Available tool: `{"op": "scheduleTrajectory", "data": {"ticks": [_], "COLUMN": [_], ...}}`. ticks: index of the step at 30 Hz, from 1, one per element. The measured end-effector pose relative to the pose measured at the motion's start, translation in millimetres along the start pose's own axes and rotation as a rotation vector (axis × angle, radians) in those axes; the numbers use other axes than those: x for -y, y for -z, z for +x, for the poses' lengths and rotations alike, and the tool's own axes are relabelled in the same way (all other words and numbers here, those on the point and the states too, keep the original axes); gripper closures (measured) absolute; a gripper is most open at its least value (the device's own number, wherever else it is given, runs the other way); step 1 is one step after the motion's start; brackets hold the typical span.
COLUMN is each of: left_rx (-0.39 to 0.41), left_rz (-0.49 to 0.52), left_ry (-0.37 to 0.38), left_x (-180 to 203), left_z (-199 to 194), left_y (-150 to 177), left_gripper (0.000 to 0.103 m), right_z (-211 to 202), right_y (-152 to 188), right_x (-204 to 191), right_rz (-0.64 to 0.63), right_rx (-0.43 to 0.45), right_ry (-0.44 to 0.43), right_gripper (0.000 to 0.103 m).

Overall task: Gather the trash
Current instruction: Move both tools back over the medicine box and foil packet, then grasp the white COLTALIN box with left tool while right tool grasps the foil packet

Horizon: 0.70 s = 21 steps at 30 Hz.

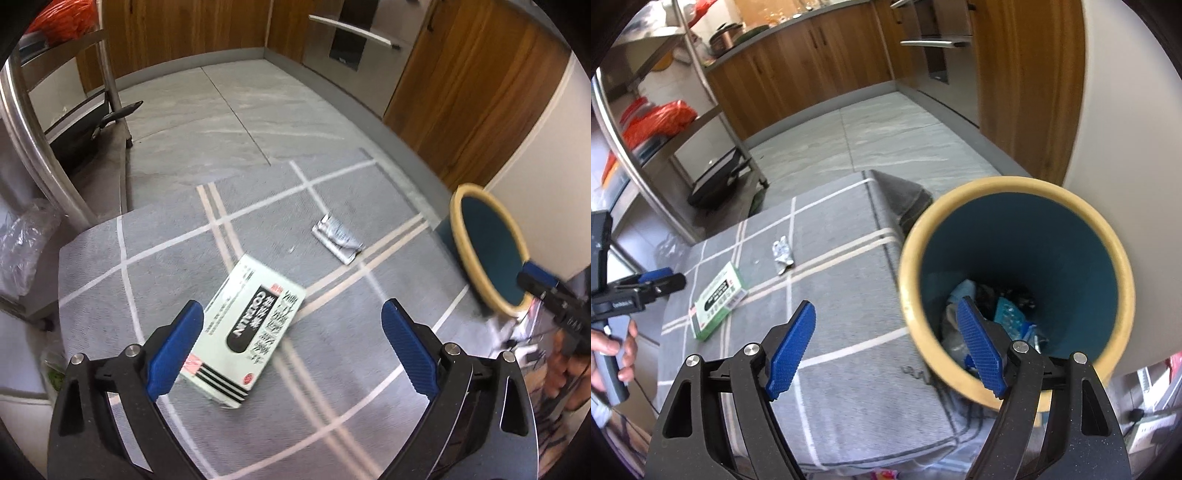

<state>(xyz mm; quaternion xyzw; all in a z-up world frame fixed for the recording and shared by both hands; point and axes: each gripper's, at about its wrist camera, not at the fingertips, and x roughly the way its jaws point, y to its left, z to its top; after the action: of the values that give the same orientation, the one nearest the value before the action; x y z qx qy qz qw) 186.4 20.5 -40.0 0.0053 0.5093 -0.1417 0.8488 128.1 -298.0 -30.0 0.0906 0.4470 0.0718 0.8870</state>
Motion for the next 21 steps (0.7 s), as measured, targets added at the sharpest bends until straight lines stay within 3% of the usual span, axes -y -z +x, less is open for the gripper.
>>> {"op": "scheduleTrajectory", "data": {"ticks": [6, 21], "left_rx": [-0.065, -0.24], "left_rz": [0.111, 0.136], "left_ry": [-0.047, -0.104], "left_x": [-3, -33], "left_z": [25, 79], "left_y": [5, 14], "left_gripper": [0.007, 0.007], "right_z": [17, 72], "right_y": [-2, -10], "right_x": [-25, -80], "right_rz": [-0.057, -0.191], "right_rx": [-0.031, -0.105], "right_ry": [-0.031, -0.096], "right_gripper": [0.024, 0.024]}}
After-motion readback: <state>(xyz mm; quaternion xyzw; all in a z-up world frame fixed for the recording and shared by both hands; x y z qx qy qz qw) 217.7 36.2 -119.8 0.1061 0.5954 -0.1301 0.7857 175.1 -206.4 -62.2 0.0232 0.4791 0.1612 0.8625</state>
